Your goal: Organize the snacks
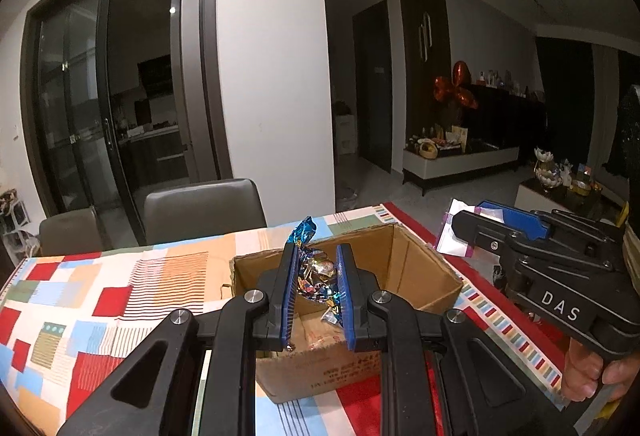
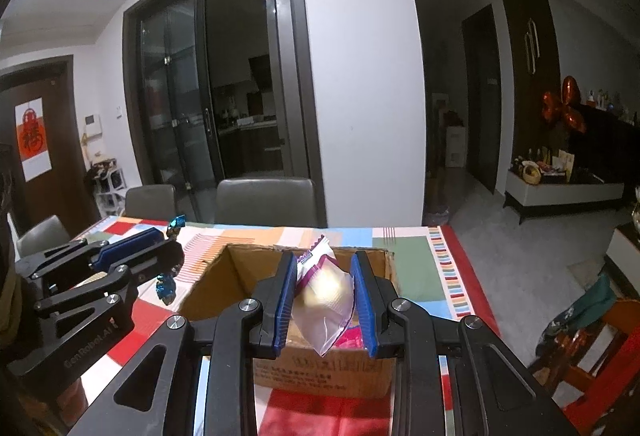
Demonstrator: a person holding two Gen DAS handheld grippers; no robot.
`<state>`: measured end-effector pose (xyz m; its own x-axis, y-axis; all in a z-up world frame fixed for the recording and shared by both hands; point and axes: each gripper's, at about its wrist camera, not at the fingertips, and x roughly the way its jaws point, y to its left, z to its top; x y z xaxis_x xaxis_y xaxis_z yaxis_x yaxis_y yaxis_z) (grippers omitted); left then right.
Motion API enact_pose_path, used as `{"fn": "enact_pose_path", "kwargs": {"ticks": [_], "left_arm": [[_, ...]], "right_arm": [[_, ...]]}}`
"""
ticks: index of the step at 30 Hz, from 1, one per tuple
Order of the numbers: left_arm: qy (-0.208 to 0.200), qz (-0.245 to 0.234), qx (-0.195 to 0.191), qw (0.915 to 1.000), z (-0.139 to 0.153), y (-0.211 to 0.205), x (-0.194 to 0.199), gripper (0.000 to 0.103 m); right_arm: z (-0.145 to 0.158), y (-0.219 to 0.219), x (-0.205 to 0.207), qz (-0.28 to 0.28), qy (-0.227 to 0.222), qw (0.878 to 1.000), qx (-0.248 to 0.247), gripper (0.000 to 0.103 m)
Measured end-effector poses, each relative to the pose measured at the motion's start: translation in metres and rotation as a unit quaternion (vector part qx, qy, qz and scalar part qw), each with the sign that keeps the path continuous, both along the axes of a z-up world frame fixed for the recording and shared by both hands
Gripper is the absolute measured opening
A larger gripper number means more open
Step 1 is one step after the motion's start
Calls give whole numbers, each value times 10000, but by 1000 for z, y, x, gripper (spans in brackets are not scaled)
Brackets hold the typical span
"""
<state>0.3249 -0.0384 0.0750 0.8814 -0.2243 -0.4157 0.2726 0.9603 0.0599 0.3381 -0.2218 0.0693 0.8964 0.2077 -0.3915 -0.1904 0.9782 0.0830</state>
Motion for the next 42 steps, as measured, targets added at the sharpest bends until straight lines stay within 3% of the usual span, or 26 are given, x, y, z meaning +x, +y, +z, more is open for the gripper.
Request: {"fn": "enact_pose_path", "kwargs": {"ticks": [14,16,17,19,24,28,30,39,42], "left_arm": [[825,63,-8,9966,-16,-2,61,22],[918,115,-2,9957,-15,-2,68,38],[928,140,1,9956,-15,-2,69,51],[920,237,47,9955,-15,-1,69,53],[979,556,182,9935,-12,2,56,65],[934,712,274,9927,-8,6,39,71],[888,753,292,9928,-5,6,26,81],[568,996,238,9931,7,13,-38,103],[487,1041,148,9933,12,17,-59,103]], "right_arm": [[-8,1,66,26,777,9968,-197,30],[-9,1,76,19,914,9956,-199,31],[-10,1,80,28,997,9948,-222,39],[-11,0,83,2,1093,9938,-218,51],[-13,-3,80,-126,1358,9903,-262,62],[-13,-7,67,-134,1472,9887,-239,65],[-11,-9,57,-111,1479,9887,-201,69],[3,-10,0,-166,1345,9906,-189,81],[6,-12,-18,-173,1306,9912,-82,83]]}}
